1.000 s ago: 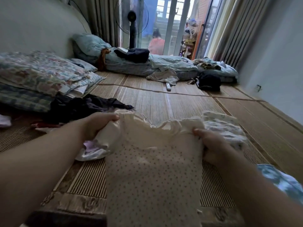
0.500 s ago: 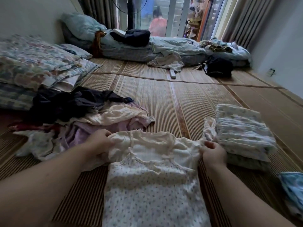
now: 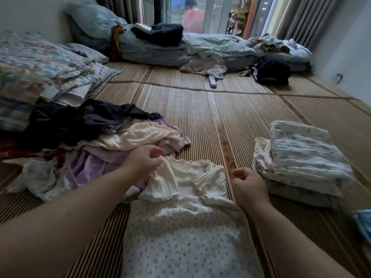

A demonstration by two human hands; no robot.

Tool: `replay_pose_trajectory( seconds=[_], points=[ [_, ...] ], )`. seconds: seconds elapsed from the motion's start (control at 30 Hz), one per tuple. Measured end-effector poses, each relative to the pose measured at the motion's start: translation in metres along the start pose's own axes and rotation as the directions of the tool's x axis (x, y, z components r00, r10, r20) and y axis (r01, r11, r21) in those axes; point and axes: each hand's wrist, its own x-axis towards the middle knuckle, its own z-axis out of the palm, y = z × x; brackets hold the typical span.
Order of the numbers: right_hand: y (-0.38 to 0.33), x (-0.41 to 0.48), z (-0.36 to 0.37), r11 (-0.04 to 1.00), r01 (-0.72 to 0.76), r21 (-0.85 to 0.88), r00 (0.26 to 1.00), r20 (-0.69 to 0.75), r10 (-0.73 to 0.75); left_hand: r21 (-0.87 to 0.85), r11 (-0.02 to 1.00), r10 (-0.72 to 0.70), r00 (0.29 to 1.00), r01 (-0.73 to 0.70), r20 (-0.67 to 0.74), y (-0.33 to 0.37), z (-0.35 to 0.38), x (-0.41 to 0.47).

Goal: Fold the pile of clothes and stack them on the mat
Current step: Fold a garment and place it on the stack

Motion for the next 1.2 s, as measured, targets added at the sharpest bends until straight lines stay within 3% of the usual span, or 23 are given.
replay_pose_trajectory(
  seconds=[0.03, 0.1, 0.17, 0.33, 0.4, 0.5, 0.63, 0.73, 0.8, 0.93, 1.03, 1.13, 1.2],
  points=[
    [0.002, 0.009, -0.001, 0.998, -0.054, -0.022, 0.999, 0.001, 0.054, 0.149, 0.989, 0.001, 1.000, 0.002, -0.020, -0.007, 0.000, 0.005],
    [0.003, 0.023, 0.002, 0.983, -0.177, -0.041, 0.974, 0.139, 0.181, 0.333, 0.943, -0.046, 0.998, 0.030, 0.041, -0.014, 0.003, 0.013],
    [-0.001, 0.033, 0.007, 0.971, -0.219, -0.095, 0.936, 0.262, 0.236, 0.370, 0.928, -0.083, 0.990, 0.035, 0.115, -0.014, 0.008, 0.018],
    [-0.021, 0.052, 0.015, 0.970, -0.177, -0.165, 0.885, 0.404, 0.230, 0.467, 0.883, -0.148, 0.967, 0.036, 0.205, -0.001, 0.014, 0.030],
    [-0.028, 0.060, 0.010, 0.985, -0.155, -0.078, 0.911, 0.375, 0.173, 0.383, 0.923, -0.123, 0.978, 0.050, 0.169, 0.004, 0.012, 0.035],
    [-0.040, 0.067, -0.008, 0.991, -0.063, 0.121, 0.971, 0.237, 0.032, 0.113, 0.993, -0.047, 0.996, 0.037, 0.079, 0.019, 0.004, 0.037],
    [-0.046, 0.051, -0.035, 0.963, 0.132, 0.235, 0.975, 0.147, -0.169, -0.036, 0.980, 0.196, 0.981, -0.196, -0.004, 0.041, -0.011, 0.012],
    [-0.031, 0.012, -0.049, 0.942, 0.333, -0.037, 0.931, 0.172, -0.323, 0.108, 0.938, 0.330, 0.944, -0.330, 0.021, 0.026, -0.019, -0.021],
    [-0.013, -0.020, -0.055, 0.903, 0.414, -0.116, 0.900, 0.200, -0.387, 0.208, 0.900, 0.380, 0.923, -0.382, 0.051, 0.007, -0.019, -0.048],
    [0.034, -0.076, -0.060, 0.931, 0.357, -0.070, 0.912, 0.240, -0.332, 0.243, 0.826, 0.482, 0.861, -0.508, 0.162, -0.026, -0.007, -0.110],
    [0.059, -0.107, -0.059, 0.947, 0.292, -0.138, 0.911, 0.343, -0.231, 0.320, 0.803, 0.419, 0.858, -0.503, 0.298, -0.053, 0.005, -0.139],
    [0.070, -0.124, -0.053, 0.847, 0.343, -0.406, 0.908, 0.374, -0.188, 0.516, 0.632, 0.513, 0.811, -0.578, 0.280, -0.074, 0.012, -0.150],
    [0.063, -0.137, -0.046, 0.761, 0.398, -0.513, 0.910, 0.324, -0.258, 0.657, 0.502, 0.536, 0.798, -0.562, 0.273, -0.074, 0.011, -0.149]
  ],
)
